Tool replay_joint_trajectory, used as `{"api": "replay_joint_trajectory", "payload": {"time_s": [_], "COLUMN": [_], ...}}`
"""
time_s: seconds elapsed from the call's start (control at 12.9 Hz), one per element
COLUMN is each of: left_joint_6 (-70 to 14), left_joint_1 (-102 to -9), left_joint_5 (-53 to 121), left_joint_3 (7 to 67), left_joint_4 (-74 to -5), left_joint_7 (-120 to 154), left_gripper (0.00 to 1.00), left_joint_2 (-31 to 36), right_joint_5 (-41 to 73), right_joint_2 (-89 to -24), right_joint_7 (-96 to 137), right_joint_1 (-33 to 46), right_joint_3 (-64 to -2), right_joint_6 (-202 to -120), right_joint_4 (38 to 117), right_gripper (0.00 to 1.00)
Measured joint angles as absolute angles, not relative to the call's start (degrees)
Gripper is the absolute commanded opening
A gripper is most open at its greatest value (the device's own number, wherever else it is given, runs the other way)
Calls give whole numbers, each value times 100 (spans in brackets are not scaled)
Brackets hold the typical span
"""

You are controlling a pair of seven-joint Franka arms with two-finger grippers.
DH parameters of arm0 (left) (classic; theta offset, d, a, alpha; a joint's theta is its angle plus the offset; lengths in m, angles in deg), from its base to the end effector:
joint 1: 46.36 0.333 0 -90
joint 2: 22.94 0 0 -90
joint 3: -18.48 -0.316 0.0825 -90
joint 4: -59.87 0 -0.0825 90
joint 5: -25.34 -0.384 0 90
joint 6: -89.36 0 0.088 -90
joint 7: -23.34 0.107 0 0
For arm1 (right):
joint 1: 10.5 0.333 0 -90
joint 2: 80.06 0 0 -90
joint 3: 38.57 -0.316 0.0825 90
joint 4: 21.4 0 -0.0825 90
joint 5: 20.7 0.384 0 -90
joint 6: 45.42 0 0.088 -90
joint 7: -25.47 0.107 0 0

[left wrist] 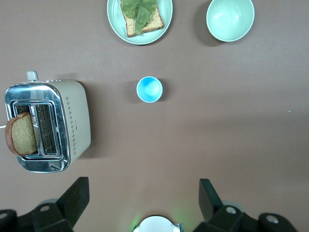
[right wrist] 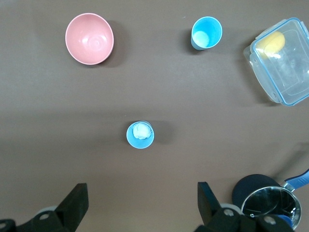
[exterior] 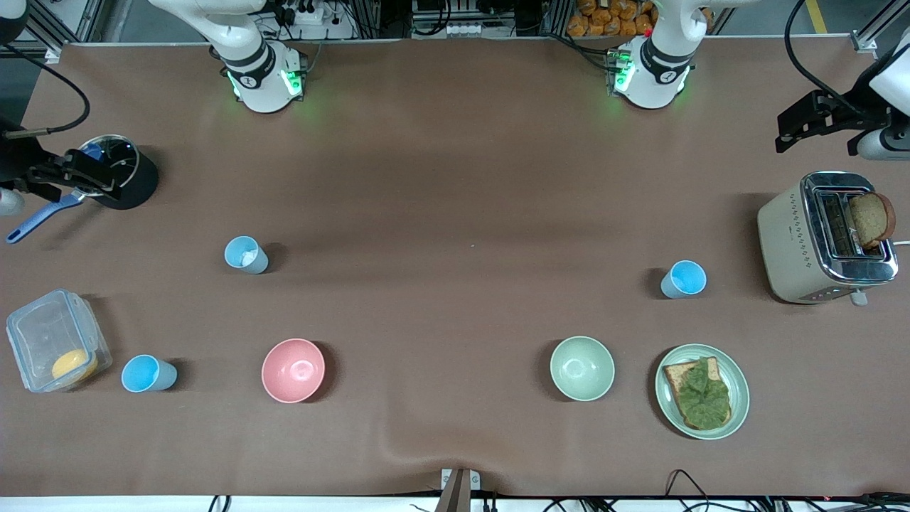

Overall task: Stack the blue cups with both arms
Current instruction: 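Reach the right gripper to the paper-filled cup while the left gripper reaches another cup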

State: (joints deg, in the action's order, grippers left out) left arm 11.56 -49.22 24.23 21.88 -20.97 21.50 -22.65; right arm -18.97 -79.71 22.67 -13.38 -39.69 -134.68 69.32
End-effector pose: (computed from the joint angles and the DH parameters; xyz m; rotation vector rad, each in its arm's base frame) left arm 0.5295 -0.0556 0.6774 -3.1154 0.1147 0.0883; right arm 0.5543 -0.0138 0.6141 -3.1096 -0.0281 0.0472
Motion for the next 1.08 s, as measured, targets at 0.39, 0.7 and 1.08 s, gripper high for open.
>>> {"api": "replay_joint_trajectory", "payload": {"time_s": [0.39, 0.7, 1.08], "left_joint_6": [1147, 1096, 952], "left_joint_1": [-4822, -4753, -4395], "left_joint_5": [2423, 2423, 2439], "left_joint_3": [2156, 2123, 2101], "left_joint_4": [-2118, -2121, -2967], "left_joint_7": [2221, 2221, 2225], "left_gripper": [100, 100, 100], "left_joint_2": [-2205, -2122, -1937], "right_joint_5": [-1947, -1986, -1991], "right_joint_2": [-7973, -7973, -7973], "right_joint_7": [2267, 2268, 2268], "right_joint_1": [-1242, -1198, -1198], "right_joint_3": [-3989, -3989, -3987], "right_joint_6": [-13469, -13469, -13468], "right_joint_4": [6931, 6931, 6929], "right_gripper": [100, 100, 100]}}
